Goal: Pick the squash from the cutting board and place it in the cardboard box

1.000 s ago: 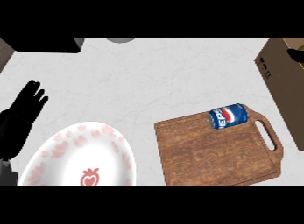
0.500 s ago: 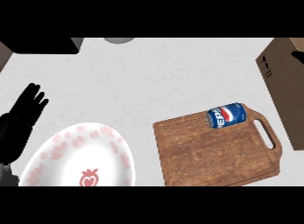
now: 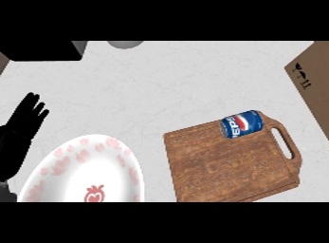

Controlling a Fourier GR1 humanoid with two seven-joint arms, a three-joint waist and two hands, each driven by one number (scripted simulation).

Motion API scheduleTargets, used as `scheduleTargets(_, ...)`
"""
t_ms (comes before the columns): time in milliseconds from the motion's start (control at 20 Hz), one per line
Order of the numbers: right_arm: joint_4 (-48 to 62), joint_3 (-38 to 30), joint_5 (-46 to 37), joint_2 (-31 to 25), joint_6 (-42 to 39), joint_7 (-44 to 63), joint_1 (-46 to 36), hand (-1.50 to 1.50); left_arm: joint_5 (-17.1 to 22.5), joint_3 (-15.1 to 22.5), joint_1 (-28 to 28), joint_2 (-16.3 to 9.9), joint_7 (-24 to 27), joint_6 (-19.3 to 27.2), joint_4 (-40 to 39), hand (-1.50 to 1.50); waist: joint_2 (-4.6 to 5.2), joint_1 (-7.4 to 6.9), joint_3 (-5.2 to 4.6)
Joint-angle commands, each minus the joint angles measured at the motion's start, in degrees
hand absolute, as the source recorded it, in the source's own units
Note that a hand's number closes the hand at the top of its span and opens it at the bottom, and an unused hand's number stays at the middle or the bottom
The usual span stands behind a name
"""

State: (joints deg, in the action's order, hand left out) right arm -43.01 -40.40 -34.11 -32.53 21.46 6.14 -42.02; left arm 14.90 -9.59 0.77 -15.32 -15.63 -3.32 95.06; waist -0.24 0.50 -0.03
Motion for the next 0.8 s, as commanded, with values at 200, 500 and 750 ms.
scheduleTargets(200,-12.8,-5.6,11.8,-3.5,-8.3,0.3,11.9,-1.50,1.9,-2.2,-0.2,-0.8,-0.3,-2.4,-0.3,0.00,0.08,-0.04,0.02)
scheduleTargets(500,-18.2,-8.3,18.9,-6.6,-16.8,-1.6,19.9,-1.50,-4.6,3.7,-0.7,4.4,-2.5,3.6,4.7,0.00,0.06,-0.09,0.05)
scheduleTargets(750,-17.6,-7.8,20.9,-7.2,-16.2,-3.4,24.6,-1.50,-2.7,0.2,4.3,2.3,-1.4,0.7,-1.5,0.00,0.25,-0.41,0.04)
